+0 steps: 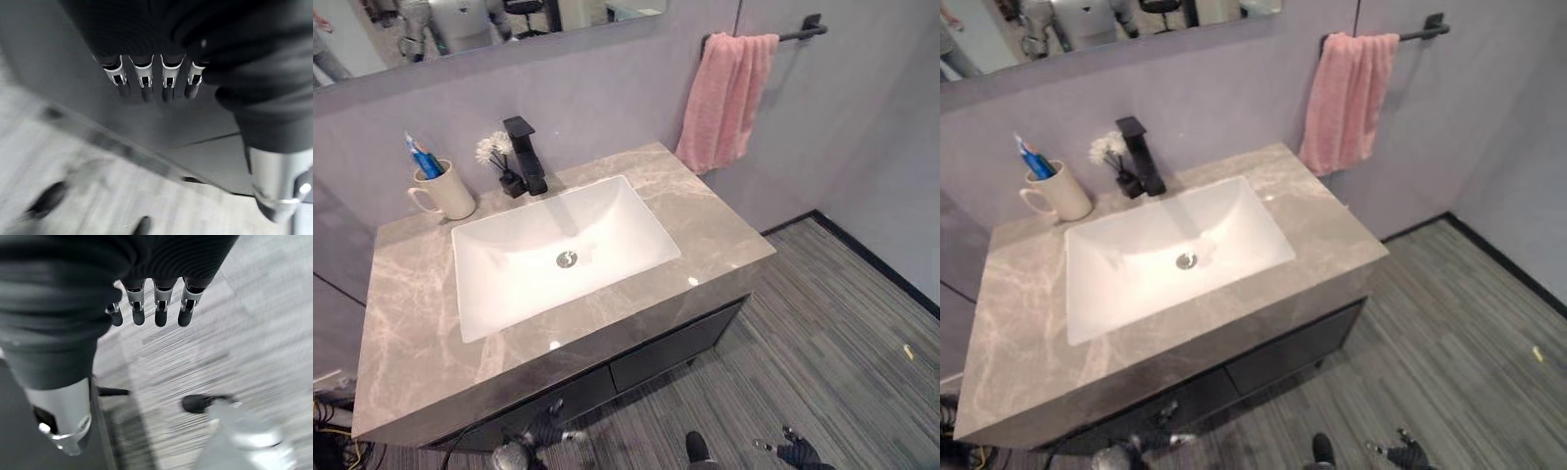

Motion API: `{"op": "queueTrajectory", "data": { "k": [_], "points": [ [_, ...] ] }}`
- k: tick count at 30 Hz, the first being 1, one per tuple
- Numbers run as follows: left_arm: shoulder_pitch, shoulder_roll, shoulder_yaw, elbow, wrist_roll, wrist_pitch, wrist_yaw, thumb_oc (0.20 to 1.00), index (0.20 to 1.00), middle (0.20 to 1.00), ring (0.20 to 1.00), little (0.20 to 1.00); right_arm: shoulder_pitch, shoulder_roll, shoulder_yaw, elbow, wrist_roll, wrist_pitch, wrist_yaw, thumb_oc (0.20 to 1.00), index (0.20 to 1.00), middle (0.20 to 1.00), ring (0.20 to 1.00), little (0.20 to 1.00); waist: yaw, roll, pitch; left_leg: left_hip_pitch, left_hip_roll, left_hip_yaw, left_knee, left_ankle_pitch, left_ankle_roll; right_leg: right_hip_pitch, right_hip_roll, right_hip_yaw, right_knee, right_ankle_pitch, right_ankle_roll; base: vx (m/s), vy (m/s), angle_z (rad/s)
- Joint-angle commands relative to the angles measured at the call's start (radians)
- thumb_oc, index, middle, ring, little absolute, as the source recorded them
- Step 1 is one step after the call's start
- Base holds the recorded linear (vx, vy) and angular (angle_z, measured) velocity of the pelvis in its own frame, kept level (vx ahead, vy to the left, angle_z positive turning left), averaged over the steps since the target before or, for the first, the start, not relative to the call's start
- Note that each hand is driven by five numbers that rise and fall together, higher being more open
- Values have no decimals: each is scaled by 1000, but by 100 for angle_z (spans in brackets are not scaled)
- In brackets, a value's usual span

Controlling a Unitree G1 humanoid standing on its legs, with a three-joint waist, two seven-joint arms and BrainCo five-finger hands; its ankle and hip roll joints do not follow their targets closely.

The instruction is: Put brush and paste in cup on sink, flatten towel.

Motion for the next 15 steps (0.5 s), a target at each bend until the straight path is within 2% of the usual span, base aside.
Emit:
{"op": "queueTrajectory", "data": {
  "k": [1, 2, 3, 4, 5, 6, 7, 9, 10, 11, 12, 13, 15],
  "points": [
    [-9, 17, 14, 12, -10, -32, 19, 1000, 1000, 1000, 1000, 1000, -42, -33, 16, -49, 77, -42, -6, 1000, 1000, 1000, 1000, 1000, -14, 9, 48, -109, -51, 48, 91, -16, 24, -78, 14, -2, 5, 57, 37, -152, 140, -110],
    [-17, 13, 7, 28, 10, -34, 29, 1000, 1000, 1000, 1000, 1000, -46, -32, 26, -66, 70, -41, -11, 1000, 1000, 1000, 1000, 1000, -16, 11, 60, -104, -38, 74, 81, -18, 24, -94, 10, -15, -3, 69, 43, -142, 99, -112],
    [-27, 10, -7, 35, 34, -33, 32, 1000, 1000, 1000, 1000, 1000, -55, -29, 36, -77, 59, -41, -15, 1000, 1000, 1000, 1000, 1000, -13, 13, 70, -99, -20, 109, 67, -13, 19, -117, -1, -57, -11, 74, 46, -97, 47, -137],
    [-28, 10, -6, 36, 35, -33, 33, 1000, 1000, 1000, 1000, 1000, -55, -28, 36, -77, 59, -41, -15, 1000, 1000, 1000, 1000, 1000, -12, 10, 69, -102, -22, 110, 65, -9, 19, -121, -2, -55, -11, 76, 46, -152, 61, -152],
    [-49, 8, -33, 41, 71, -22, 23, 1000, 1000, 1000, 1000, 1000, -65, -27, 59, -105, 32, -38, -19, 1000, 1000, 1000, 1000, 1000, 2, 19, 89, -94, 13, 179, 49, 7, 8, -150, -28, -232, 13, 53, 41, -104, 39, -159],
    [-49, 8, -33, 41, 71, -22, 23, 1000, 1000, 1000, 1000, 1000, -65, -27, 59, -105, 32, -37, -19, 1000, 1000, 1000, 1000, 1000, 1, 20, 90, -93, 13, 177, 48, 8, 8, -149, -28, -233, 14, 52, 41, -195, 72, -201],
    [-58, 14, -43, 32, 79, -19, 20, 1000, 1000, 1000, 1000, 1000, -58, -30, 70, -103, 15, -36, -23, 1000, 1000, 1000, 1000, 1000, 0, 30, 103, -77, 38, 234, 19, 28, 7, -124, -34, -312, 72, 9, 27, -150, 40, -127],
    [-63, 15, -47, 33, 83, -11, 18, 1000, 1000, 1000, 1000, 1000, -54, -34, 70, -95, 4, -34, -26, 1000, 1000, 1000, 1000, 1000, 18, 37, 94, -71, 56, 293, -12, 56, 13, -76, -12, -363, 176, -64, 4, -171, 40, -133],
    [-65, 13, -44, 33, 76, -8, 22, 1000, 1000, 1000, 1000, 1000, -52, -33, 66, -96, 8, -35, -29, 1000, 1000, 1000, 1000, 1000, 22, 38, 88, -70, 59, 311, -22, 62, 13, -56, -2, -376, 189, -82, 0, -68, 38, -132],
    [-68, 9, -39, 30, 63, -2, 28, 1000, 1000, 1000, 1000, 1000, -55, -30, 63, -81, 12, -35, -33, 1000, 1000, 1000, 1000, 1000, 37, 43, 79, -57, 65, 326, -31, 50, 11, -18, 3, -414, 237, -134, 5, -108, -23, -106],
    [-71, -1, -20, 36, 30, 6, 37, 1000, 1000, 1000, 1000, 1000, -61, -21, 62, -71, 19, -34, -41, 1000, 1000, 1000, 1000, 1000, 56, 36, 58, -64, 80, 393, -38, 67, 9, 51, 24, -504, 246, -179, -7, -76, -22, -87],
    [-71, -1, -20, 36, 30, 6, 37, 1000, 1000, 1000, 1000, 1000, -61, -21, 62, -70, 19, -35, -41, 1000, 1000, 1000, 1000, 1000, 58, 35, 59, -62, 81, 395, -38, 67, 8, 54, 26, -503, 242, -178, -7, -114, -73, -140],
    [-65, -9, 5, 55, -2, 7, 53, 1000, 1000, 1000, 1000, 1000, -67, -22, 69, -54, 6, -35, -47, 1000, 1000, 1000, 1000, 1000, 77, 20, 42, -67, 97, 474, -30, 71, 5, 98, 36, -575, 208, -170, 1, -48, -83, -147]
  ]
}}
